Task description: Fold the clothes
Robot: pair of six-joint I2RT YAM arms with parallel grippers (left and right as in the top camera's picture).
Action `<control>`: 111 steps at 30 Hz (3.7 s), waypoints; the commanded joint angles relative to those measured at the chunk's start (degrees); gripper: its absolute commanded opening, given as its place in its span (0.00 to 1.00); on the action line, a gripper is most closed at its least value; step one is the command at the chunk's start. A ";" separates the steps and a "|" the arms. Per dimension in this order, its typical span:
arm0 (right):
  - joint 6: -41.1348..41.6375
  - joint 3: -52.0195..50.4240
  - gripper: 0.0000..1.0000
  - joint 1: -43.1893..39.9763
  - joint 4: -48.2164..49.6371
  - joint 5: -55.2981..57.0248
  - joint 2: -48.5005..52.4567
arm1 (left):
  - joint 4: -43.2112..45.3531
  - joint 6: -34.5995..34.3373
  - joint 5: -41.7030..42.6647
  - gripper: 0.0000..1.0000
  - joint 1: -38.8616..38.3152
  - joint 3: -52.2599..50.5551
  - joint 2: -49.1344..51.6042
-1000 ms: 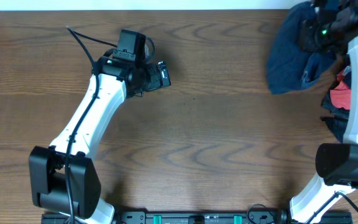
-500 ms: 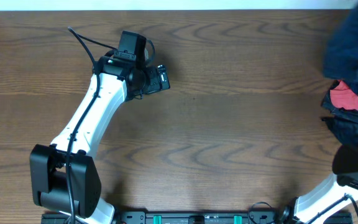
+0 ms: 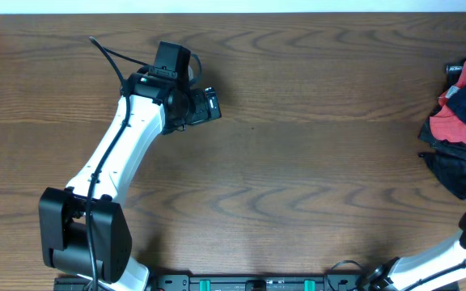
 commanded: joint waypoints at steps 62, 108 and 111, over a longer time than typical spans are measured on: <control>-11.63 -2.21 0.01 -18.03 7.82 -34.14 33.35 | 3.37 5.07 6.36 0.98 -6.95 -0.15 4.09; -3.78 -2.08 0.99 -1.95 7.21 0.28 6.32 | 5.70 5.09 9.55 0.98 -6.95 -0.94 5.46; -3.80 -2.08 0.99 -1.84 7.48 -0.35 6.32 | 5.70 5.09 9.55 0.98 -6.95 -1.33 5.46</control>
